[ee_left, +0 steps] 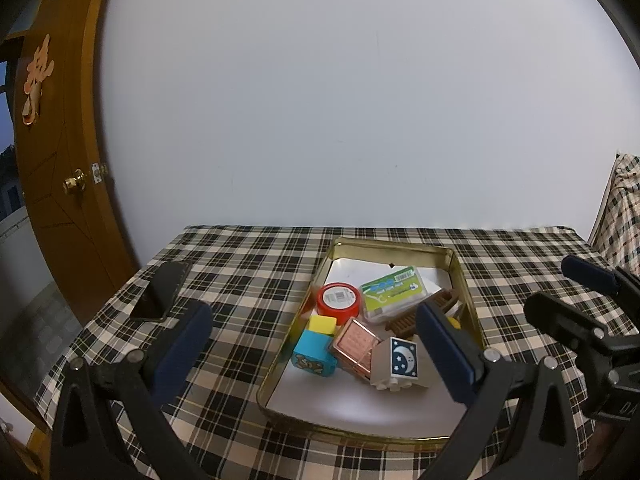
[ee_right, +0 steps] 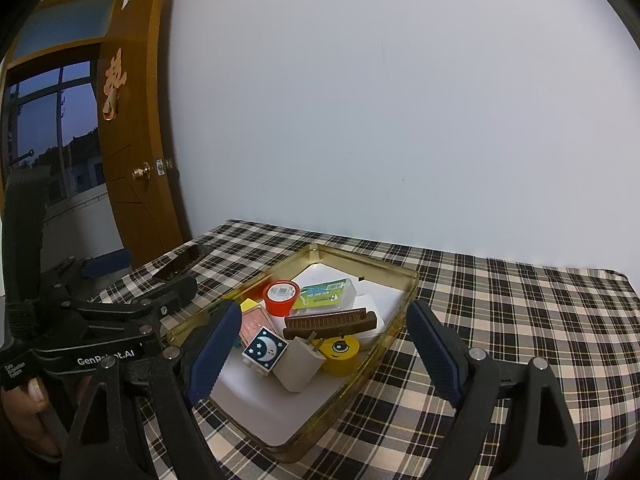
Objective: Organize rigid objects
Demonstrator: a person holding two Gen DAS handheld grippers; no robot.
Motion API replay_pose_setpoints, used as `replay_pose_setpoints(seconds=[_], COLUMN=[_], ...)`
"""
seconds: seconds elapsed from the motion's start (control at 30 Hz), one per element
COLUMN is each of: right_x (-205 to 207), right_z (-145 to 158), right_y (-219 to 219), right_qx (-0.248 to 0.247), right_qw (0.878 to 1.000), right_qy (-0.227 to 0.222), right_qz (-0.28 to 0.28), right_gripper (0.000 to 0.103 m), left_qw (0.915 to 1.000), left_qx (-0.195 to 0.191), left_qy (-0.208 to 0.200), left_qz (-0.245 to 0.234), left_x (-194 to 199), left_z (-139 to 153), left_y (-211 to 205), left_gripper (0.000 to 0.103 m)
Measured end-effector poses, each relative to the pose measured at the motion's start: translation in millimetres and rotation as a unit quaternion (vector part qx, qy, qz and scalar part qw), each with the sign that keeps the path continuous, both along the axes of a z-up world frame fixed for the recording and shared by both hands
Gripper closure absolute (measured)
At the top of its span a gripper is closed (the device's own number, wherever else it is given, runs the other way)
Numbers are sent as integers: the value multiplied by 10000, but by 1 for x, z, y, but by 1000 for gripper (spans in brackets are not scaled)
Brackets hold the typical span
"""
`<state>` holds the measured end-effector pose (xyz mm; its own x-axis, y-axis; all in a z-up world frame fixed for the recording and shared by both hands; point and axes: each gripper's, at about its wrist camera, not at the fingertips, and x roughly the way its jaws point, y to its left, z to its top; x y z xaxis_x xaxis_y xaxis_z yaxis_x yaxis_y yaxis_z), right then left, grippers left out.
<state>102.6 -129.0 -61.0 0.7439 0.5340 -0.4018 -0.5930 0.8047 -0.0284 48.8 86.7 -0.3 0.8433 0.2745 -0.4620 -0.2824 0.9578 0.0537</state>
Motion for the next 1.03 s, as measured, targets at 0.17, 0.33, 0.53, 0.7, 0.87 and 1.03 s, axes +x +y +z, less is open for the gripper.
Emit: replay_pose_setpoints(seconds=[0.17, 0.33, 0.53, 0.7, 0.87, 1.03], right_x=[-1, -1, -1, -1, -1, 0], right_z=[1, 1, 0, -3, -3, -4], right_y=[1, 1, 1, 1, 0, -1], right_qx=[9, 14, 11, 0, 5, 0], right_qw=[10000, 10000, 10000, 10000, 10000, 10000], right_qy=[-14, -13, 17, 61, 63, 79], right_qz=[1, 17, 5, 4, 7, 6], right_gripper=[17, 17, 17, 17, 17, 17], left_qw=[10000, 10000, 9999, 9999, 9999, 9999], left_qx=[-23, -26, -97, -116, -85, -5], left_qy=[0, 11, 73, 97, 71, 111], left_qz=[2, 1, 73, 67, 33, -74], left_x=[-1, -1, 0, 2, 3, 4], left_z=[0, 0, -4, -8, -8, -9], left_y=[1, 1, 4, 5, 2, -3], left_gripper=[0, 0, 0, 0, 0, 0])
